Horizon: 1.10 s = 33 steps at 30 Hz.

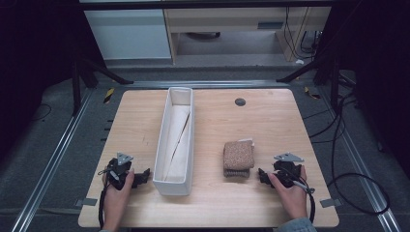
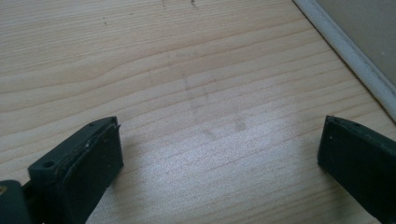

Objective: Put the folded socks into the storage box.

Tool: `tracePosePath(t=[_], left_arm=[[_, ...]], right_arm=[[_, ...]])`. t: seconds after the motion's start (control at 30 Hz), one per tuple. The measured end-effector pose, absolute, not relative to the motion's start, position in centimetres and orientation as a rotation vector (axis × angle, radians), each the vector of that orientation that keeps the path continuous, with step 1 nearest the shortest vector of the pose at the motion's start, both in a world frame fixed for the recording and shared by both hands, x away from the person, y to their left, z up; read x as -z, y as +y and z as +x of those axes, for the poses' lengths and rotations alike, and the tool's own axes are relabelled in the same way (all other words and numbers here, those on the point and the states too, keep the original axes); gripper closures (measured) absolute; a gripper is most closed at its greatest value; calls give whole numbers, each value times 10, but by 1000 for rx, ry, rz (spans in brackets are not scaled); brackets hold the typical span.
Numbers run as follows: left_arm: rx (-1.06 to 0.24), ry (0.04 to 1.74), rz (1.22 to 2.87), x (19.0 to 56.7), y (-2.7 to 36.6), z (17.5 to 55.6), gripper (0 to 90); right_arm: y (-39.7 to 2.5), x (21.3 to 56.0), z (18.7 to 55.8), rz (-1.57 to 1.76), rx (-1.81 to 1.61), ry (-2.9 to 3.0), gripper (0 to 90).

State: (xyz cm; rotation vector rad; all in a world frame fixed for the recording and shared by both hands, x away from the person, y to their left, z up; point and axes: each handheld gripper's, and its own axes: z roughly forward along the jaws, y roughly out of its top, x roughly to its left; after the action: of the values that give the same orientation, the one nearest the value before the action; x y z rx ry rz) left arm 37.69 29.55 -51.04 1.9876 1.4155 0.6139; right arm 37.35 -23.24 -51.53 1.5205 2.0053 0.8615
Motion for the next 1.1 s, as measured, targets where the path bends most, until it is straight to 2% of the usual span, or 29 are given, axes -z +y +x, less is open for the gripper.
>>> tracePosePath(t=[0.3, 0.47, 0.83, 1.1], left_arm=[[-615, 1413, 1988, 510, 296, 377, 0], [-615, 1412, 1988, 510, 296, 377, 0], [-616, 1410, 1988, 511, 296, 376, 0], [-615, 1409, 1989, 510, 296, 376, 0]], right_arm=[[-233, 515, 373, 1522, -865, 2003, 8], [-234, 512, 371, 1507, -879, 2026, 79], [-243, 463, 349, 1295, -828, 2174, 92], [-249, 427, 345, 1165, -790, 2280, 135]])
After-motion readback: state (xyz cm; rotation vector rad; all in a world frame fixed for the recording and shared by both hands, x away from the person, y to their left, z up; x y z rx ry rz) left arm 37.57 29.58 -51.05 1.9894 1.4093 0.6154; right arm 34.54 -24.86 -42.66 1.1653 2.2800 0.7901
